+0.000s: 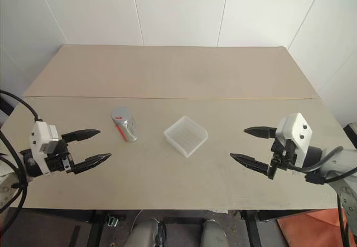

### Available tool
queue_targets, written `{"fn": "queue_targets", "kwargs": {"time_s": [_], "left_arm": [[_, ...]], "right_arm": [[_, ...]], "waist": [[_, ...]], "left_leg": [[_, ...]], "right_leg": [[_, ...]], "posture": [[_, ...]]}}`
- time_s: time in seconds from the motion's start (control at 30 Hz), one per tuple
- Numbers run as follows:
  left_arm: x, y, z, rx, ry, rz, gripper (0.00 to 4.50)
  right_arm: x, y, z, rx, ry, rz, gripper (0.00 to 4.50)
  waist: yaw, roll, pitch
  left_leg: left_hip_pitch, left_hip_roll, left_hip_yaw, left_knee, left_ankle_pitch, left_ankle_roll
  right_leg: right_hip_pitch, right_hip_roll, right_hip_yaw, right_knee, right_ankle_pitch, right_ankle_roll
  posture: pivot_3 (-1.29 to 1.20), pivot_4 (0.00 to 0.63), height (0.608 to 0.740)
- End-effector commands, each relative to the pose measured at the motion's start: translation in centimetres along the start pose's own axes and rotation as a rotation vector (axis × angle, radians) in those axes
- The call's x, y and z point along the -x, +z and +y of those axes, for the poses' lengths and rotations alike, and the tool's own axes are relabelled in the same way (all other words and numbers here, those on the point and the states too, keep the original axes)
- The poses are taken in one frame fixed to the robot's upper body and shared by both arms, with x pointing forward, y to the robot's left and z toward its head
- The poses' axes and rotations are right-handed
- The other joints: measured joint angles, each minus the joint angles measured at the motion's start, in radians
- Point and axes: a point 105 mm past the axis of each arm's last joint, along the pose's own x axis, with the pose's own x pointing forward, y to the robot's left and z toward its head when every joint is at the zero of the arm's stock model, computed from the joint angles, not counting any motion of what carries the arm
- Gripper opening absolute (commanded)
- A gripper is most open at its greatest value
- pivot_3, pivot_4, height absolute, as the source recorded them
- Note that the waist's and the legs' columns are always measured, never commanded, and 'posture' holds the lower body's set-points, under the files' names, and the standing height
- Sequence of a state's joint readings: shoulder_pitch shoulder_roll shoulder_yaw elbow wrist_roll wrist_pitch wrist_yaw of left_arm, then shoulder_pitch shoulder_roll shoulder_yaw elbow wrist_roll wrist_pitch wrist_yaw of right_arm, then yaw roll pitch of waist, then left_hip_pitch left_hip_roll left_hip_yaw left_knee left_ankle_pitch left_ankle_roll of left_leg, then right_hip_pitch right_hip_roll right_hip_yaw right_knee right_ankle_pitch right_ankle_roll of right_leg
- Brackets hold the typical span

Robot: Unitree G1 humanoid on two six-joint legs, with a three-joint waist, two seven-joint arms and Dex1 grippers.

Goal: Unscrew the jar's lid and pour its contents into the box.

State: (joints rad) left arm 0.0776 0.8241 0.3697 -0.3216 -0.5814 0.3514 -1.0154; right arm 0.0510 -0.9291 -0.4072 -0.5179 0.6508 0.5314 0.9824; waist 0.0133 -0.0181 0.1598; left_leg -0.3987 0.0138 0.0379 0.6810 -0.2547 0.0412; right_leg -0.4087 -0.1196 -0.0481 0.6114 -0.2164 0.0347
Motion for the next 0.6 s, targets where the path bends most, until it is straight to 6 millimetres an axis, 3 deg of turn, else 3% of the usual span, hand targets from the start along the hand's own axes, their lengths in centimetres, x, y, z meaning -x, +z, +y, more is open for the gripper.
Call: {"fn": "queue_targets", "kwargs": {"time_s": [0.03, 0.43, 0.6], "left_arm": [[0.4, 1.0, -0.1, -0.04, 0.011, -0.024, 4.47], [1.2, -1.1, -0.1, 0.033, 0.211, -0.061, 4.47], [-0.7, -1.9, -0.9, 0.068, 0.329, -0.106, 4.47]], "right_arm": [[0.2, 1.4, 0.3, 0.035, 0.027, -0.045, 4.5], [-2.7, 1.9, 1.2, 0.062, 0.048, -0.055, 4.5], [-3.9, 1.9, 1.2, 0.067, 0.014, -0.039, 4.5]], "waist": [[0.0, 0.0, 0.0], [-0.001, -0.001, 0.0], [0.007, -0.001, 0.0]], "left_leg": [[0.0, 0.0, 0.0, 0.0, 0.0, 0.0], [0.0, 0.0, 0.001, 0.0, 0.0, 0.0], [0.0, 0.0, 0.001, 0.001, 0.0, 0.0]], "right_leg": [[0.0, 0.0, 0.0, 0.0, 0.0, 0.0], [-0.001, 0.0, 0.002, 0.0, 0.001, -0.001], [0.0, 0.0, 0.002, 0.0, 0.001, -0.001]], "posture": [[0.0, 0.15, 0.74], [0.0, 0.15, 0.74], [0.0, 0.15, 0.74]]}}
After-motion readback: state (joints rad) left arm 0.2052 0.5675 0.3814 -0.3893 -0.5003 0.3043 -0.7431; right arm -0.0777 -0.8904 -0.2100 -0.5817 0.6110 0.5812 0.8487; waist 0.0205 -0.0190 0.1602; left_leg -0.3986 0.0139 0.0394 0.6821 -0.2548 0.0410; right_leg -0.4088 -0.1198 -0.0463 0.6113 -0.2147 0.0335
